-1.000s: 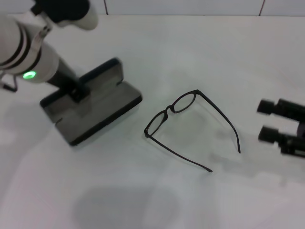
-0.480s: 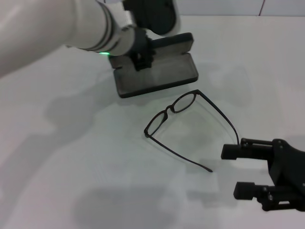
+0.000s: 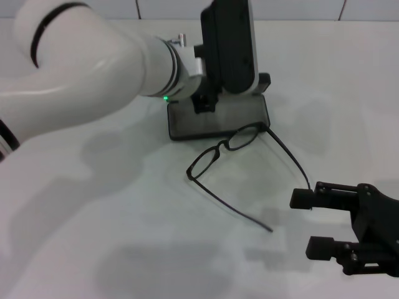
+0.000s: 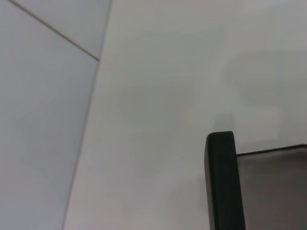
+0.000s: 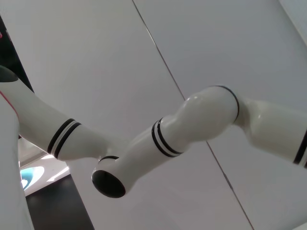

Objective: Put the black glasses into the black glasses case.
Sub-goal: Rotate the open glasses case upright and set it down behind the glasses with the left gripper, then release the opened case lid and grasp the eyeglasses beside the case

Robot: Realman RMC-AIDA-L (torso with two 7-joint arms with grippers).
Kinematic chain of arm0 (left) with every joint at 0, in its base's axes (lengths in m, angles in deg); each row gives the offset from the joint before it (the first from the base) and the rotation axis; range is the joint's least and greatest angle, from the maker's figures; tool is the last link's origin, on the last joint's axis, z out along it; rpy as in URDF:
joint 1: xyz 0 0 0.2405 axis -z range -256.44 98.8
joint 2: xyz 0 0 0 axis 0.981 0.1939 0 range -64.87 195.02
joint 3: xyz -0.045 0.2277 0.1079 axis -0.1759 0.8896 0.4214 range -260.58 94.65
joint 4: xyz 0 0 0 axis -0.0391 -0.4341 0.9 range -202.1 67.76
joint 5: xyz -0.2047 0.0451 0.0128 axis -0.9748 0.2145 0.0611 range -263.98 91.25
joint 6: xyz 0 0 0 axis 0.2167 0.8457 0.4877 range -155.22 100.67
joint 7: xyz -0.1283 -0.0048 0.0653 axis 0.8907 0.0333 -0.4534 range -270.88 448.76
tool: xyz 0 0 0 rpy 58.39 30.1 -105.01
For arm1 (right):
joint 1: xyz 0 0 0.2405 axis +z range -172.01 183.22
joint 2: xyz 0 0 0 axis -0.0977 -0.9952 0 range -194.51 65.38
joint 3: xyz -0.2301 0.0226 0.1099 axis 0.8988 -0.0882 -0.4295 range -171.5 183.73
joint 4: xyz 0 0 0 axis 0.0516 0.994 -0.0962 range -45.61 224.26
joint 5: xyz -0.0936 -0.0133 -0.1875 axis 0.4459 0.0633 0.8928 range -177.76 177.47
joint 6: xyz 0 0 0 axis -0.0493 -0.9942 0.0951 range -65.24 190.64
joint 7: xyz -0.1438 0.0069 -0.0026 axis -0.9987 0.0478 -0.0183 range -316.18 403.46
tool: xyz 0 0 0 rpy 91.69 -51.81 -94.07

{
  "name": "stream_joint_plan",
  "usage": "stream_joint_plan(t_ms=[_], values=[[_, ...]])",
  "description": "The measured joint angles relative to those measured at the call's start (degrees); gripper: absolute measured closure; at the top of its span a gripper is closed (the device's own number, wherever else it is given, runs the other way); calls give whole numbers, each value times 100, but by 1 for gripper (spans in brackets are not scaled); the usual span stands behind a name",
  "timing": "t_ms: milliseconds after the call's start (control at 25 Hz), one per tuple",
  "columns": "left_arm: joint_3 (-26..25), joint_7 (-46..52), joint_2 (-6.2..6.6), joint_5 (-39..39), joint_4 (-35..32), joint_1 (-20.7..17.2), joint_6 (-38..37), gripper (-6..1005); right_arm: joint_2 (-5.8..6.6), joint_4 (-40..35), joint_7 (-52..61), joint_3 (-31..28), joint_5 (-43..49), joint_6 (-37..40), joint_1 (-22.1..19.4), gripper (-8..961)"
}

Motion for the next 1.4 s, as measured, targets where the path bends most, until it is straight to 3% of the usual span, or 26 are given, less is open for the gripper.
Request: stream_joint_plan(t_ms=[640, 880, 1120, 1200, 1280, 1400], values=[[307, -11, -11, 37, 77, -106, 245, 802, 45, 0, 11, -25, -1, -36, 30, 241], [266, -13, 7, 20, -240, -134, 15, 575, 175, -27, 15, -29, 8, -105, 25, 243], [177, -15, 14, 11, -1247, -524, -331, 540, 447, -314, 394, 0, 340, -508, 221, 244], [162, 29, 14, -5, -2134, -982, -386, 534, 480, -444, 478, -7, 416, -545, 269, 245], [130, 69, 12, -85, -2476, -1181, -390, 533, 534, -1052, 679, -14, 552, -722, 334, 245], [-123, 107, 6, -750, -3349, -1776, -100, 531, 553, -1836, 1164, -17, 987, -1094, 437, 246]])
